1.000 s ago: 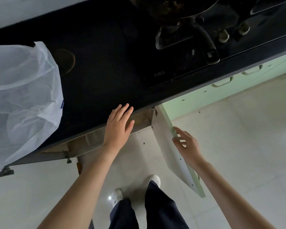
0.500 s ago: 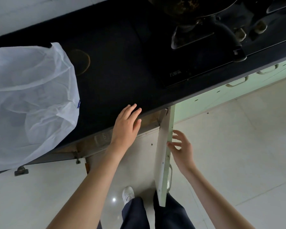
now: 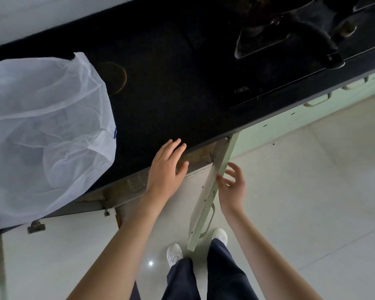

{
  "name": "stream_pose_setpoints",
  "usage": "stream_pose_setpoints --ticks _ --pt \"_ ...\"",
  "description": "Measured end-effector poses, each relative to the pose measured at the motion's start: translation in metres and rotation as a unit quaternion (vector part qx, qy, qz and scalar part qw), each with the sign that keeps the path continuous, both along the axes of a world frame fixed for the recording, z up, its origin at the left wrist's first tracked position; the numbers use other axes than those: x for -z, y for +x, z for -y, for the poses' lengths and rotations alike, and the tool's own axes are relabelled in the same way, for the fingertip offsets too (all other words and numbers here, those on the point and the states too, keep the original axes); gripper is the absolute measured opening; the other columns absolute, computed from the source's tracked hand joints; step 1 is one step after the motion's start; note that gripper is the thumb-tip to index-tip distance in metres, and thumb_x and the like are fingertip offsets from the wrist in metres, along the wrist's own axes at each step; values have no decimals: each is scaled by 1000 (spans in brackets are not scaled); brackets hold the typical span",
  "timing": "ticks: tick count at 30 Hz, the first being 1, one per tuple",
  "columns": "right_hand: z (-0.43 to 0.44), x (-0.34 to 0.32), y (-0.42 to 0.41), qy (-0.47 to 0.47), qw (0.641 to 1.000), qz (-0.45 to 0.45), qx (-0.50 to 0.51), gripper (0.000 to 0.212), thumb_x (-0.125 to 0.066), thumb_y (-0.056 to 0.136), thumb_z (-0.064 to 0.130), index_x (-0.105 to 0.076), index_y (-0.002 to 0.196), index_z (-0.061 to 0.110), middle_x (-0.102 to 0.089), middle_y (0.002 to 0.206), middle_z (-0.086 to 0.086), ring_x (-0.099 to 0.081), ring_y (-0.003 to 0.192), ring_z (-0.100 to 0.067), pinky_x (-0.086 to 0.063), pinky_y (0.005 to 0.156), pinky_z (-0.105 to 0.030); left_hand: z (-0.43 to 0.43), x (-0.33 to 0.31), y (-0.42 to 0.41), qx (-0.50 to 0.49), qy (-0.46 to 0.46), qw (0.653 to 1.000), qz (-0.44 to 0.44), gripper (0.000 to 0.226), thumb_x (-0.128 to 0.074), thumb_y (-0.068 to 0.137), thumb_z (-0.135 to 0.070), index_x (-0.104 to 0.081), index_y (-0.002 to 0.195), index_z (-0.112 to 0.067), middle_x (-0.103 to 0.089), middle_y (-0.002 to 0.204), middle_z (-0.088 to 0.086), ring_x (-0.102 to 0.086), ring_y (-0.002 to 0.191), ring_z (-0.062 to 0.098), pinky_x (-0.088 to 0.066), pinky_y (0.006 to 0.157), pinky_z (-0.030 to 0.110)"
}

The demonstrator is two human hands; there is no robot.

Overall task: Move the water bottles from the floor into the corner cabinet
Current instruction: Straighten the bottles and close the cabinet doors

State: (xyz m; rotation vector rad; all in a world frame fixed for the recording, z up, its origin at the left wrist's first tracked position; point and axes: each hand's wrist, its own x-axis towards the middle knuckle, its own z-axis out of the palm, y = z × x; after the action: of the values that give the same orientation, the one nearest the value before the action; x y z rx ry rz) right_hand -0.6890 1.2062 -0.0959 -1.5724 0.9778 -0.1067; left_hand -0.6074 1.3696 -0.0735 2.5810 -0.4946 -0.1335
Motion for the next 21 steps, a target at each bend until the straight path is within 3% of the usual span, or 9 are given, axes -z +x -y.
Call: stream_pose_setpoints --ticks 7,15,21 --pt "-32 -3 25 24 999 -11 48 39 -64 92 9 -50 123 28 -62 116 1 -67 96 -17 -60 80 -36 -8 -2 -3 4 -2 1000 -7 49 -57 96 -27 -47 143 -18 -41 152 -1 -27 145 17 -30 114 36" --pt "-45 -3 41 26 996 -26 87 41 -70 90 14 -51 123 27 -61 112 5 -67 94 -17 -60 80 -47 -16 1 -2 2 -11 1000 8 48 -60 95 -26 -50 141 -18 -45 149 -1 -32 143 17 -35 113 37" --pt "-52 -6 49 54 994 -11 95 47 -69 91 15 -47 131 26 -57 116 5 -64 96 -14 -56 81 -28 -18 4 -1 4 -12 1000 11 50 -61 94 -27 -50 141 -19 -45 149 -3 -32 143 16 -36 113 36"
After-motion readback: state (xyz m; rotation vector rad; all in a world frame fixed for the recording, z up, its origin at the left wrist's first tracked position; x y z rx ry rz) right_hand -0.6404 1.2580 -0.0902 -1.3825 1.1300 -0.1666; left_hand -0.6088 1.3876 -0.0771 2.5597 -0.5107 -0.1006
